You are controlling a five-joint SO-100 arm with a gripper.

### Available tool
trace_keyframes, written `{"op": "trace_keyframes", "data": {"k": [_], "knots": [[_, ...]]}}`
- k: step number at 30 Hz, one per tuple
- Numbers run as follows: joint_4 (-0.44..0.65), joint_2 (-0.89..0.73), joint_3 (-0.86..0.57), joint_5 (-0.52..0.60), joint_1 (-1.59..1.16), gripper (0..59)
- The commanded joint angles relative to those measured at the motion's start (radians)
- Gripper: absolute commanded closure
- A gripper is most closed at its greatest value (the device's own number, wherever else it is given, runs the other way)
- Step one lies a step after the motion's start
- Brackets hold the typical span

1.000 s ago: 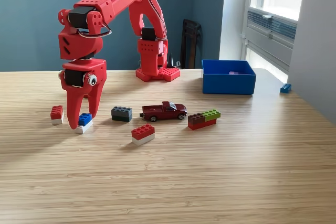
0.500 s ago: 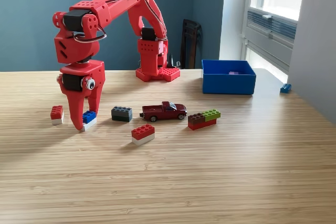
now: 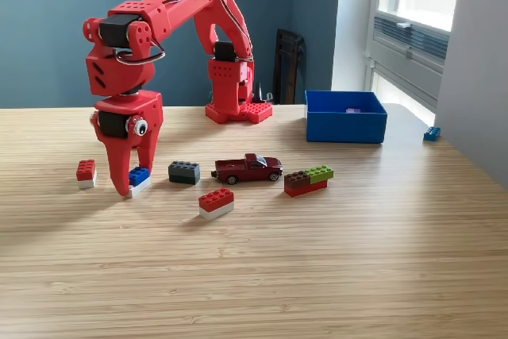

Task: Grasp a lego block and put it in the bin.

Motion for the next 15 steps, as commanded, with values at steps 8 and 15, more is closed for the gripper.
{"op": "trace_keyframes", "data": {"k": [8, 15], "knots": [[0.176, 0.525, 0.175, 0.052, -0.259, 58.6], [0.218, 0.828, 0.368, 0.091, -0.528, 58.6]]}}
